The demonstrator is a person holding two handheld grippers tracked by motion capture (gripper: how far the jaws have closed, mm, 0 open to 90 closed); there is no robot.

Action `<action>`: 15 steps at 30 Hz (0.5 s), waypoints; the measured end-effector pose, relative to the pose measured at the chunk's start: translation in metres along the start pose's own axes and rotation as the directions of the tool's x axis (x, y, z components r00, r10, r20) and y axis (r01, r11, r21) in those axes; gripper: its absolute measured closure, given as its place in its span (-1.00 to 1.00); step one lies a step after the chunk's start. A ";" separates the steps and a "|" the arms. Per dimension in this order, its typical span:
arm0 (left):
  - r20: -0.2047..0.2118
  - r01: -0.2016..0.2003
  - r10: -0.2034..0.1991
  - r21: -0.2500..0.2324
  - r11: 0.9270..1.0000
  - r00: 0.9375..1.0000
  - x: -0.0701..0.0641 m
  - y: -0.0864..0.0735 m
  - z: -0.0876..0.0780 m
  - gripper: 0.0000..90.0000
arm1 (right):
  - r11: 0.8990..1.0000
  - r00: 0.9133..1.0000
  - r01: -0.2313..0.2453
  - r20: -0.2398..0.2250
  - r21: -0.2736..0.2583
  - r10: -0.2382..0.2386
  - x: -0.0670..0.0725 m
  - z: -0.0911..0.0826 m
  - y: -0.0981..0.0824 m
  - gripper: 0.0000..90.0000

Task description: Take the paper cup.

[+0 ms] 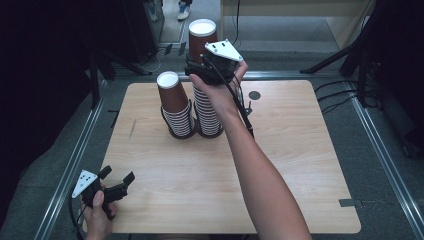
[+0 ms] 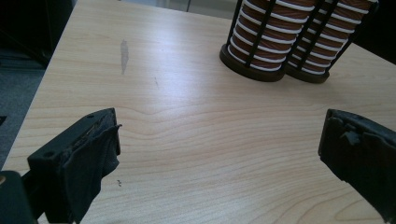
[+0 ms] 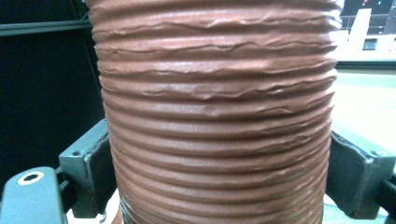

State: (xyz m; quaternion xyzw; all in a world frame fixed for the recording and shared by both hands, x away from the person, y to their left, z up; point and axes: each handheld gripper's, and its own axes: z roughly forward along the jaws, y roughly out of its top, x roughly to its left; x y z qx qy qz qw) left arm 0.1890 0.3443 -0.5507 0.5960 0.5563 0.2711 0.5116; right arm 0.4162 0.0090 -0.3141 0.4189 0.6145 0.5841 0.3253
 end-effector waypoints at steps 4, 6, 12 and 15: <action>-0.001 0.000 0.000 0.000 1.000 1.000 0.000 0.000 0.000 -1.00 | 1.000 1.000 -0.002 0.005 -0.030 0.002 0.001 -0.002 0.009 -0.72; -0.001 0.001 -0.001 0.002 1.000 1.000 0.000 0.000 0.000 -1.00 | 0.999 1.000 -0.001 0.006 -0.049 0.001 0.001 -0.004 0.015 -0.71; -0.001 -0.001 0.001 0.002 1.000 1.000 0.000 0.000 0.000 -1.00 | 0.997 1.000 -0.004 0.010 -0.073 0.005 0.003 -0.007 0.029 -0.70; -0.001 -0.002 0.002 0.002 1.000 1.000 0.000 0.000 0.000 -1.00 | 0.996 1.000 -0.001 0.010 -0.084 0.002 0.003 -0.009 0.036 -0.70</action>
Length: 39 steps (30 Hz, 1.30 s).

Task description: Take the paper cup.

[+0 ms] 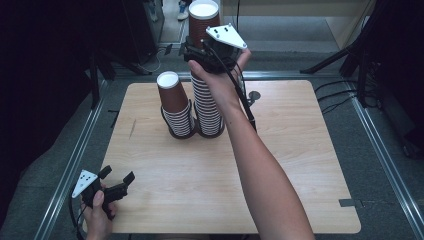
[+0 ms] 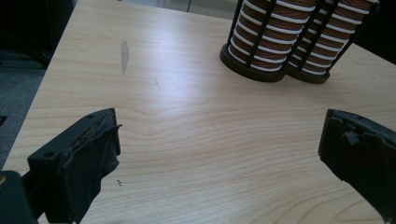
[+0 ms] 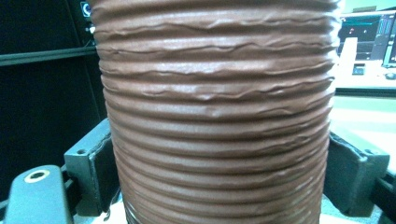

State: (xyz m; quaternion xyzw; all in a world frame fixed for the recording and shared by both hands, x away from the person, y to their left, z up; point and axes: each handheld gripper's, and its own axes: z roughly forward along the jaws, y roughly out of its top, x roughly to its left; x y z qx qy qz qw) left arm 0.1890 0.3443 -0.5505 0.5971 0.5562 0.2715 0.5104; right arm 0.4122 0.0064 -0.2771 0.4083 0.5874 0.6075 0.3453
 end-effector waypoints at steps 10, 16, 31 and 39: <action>-0.003 0.003 -0.003 -0.001 1.000 1.000 0.000 0.000 0.000 -1.00 | 0.999 1.000 0.011 -0.002 -0.037 -0.011 0.003 -0.005 0.028 -0.70; -0.004 0.003 -0.003 -0.001 1.000 1.000 0.000 0.000 0.000 -1.00 | 0.998 1.000 0.002 -0.004 -0.062 -0.002 0.001 -0.011 0.039 -0.70; -0.004 0.016 -0.016 -0.004 1.000 1.000 0.002 0.001 -0.001 -1.00 | 0.996 0.998 0.033 0.048 -0.083 -0.030 -0.022 -0.035 0.059 -0.70; -0.010 -0.006 0.006 0.004 1.000 1.000 0.000 0.002 -0.001 -1.00 | 0.997 0.997 0.021 0.077 -0.079 -0.015 -0.044 -0.048 0.052 -0.70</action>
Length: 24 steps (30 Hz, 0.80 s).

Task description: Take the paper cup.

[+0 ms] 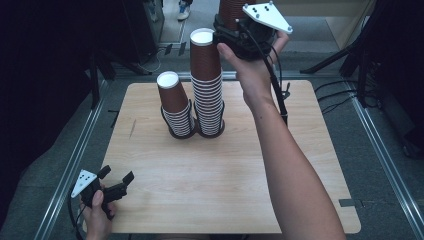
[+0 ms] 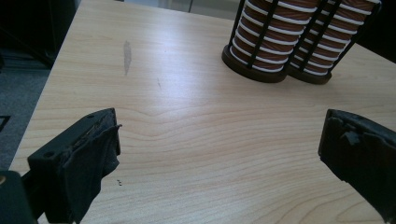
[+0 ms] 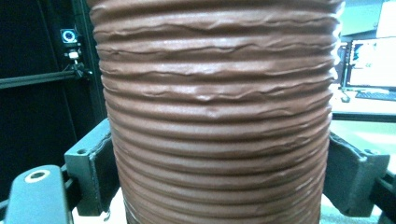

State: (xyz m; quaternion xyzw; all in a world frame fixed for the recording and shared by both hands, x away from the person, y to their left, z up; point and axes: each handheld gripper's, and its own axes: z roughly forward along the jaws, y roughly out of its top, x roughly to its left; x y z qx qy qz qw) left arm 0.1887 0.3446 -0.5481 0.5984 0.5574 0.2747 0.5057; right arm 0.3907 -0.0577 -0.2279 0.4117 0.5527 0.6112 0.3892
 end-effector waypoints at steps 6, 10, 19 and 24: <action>0.004 -0.030 0.030 0.020 0.999 1.000 -0.003 0.002 0.002 -1.00 | 1.000 1.000 0.011 0.011 0.015 -0.012 -0.017 -0.014 -0.017 -0.70; 0.016 -0.037 0.037 0.008 0.999 0.999 -0.008 0.008 0.003 -1.00 | 0.999 1.000 0.022 0.011 0.024 -0.022 -0.025 -0.024 -0.027 -0.70; 0.083 -0.101 0.100 0.006 0.995 0.991 -0.037 0.022 0.011 -1.00 | 0.998 0.999 0.049 0.008 0.030 -0.049 -0.036 -0.043 -0.043 -0.70; 0.110 -0.130 0.129 -0.003 0.992 0.985 -0.050 0.031 0.015 -1.00 | 0.998 0.999 0.037 -0.008 0.041 -0.037 -0.037 -0.053 -0.056 -0.70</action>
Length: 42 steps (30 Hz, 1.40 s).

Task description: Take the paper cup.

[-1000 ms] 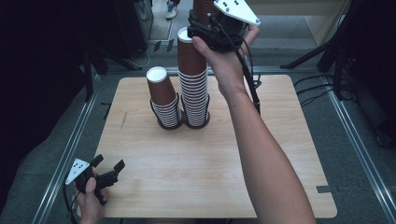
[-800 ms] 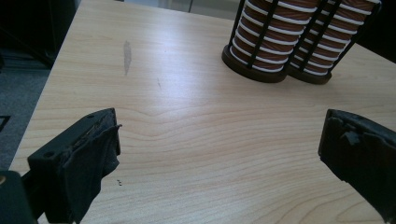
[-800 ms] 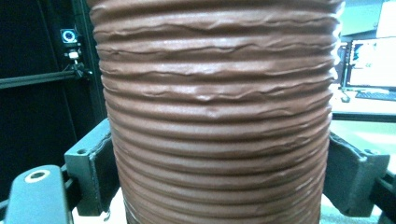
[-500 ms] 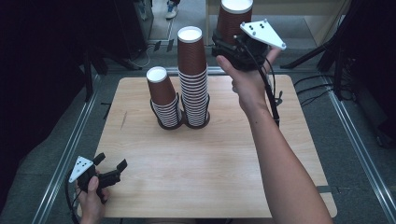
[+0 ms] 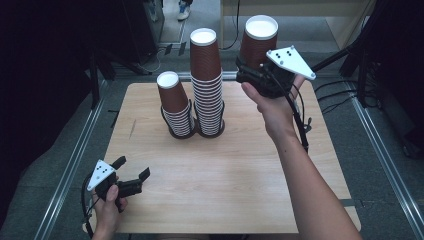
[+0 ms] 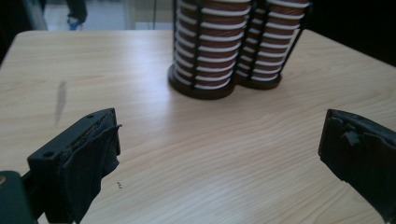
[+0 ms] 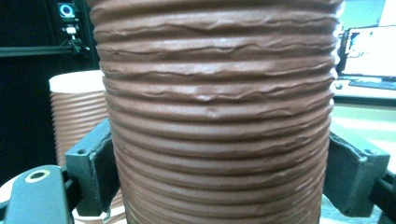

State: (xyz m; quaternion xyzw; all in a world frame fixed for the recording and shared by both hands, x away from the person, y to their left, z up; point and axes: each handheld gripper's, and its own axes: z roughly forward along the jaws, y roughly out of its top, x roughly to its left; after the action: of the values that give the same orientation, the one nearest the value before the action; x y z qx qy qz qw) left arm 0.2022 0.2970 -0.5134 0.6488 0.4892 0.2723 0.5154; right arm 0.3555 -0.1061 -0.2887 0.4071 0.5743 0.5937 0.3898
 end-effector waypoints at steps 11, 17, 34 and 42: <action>0.113 -0.033 0.035 -0.022 0.999 0.993 -0.035 0.033 0.018 -1.00 | 1.000 0.999 0.005 -0.036 0.014 -0.004 0.009 -0.015 -0.024 -0.70; 0.137 -0.044 0.049 -0.037 0.998 0.989 -0.049 0.044 0.025 -1.00 | 1.000 0.999 0.006 -0.054 0.012 -0.006 0.015 -0.028 -0.037 -0.70; 0.170 -0.040 0.051 -0.070 0.997 0.984 -0.064 0.060 0.029 -1.00 | 0.996 0.994 0.076 -0.082 0.044 -0.072 0.032 -0.045 -0.089 -0.70; 0.183 -0.052 0.064 -0.066 0.996 0.981 -0.071 0.065 0.030 -1.00 | 0.992 0.989 0.109 -0.109 0.063 -0.102 0.044 -0.047 -0.113 -0.70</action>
State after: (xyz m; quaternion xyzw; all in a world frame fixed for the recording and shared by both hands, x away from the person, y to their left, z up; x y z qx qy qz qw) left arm 0.2247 0.2204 -0.4515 0.6692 0.4114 0.2404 0.5702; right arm 0.2952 -0.0781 -0.4004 0.3573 0.6350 0.5728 0.3754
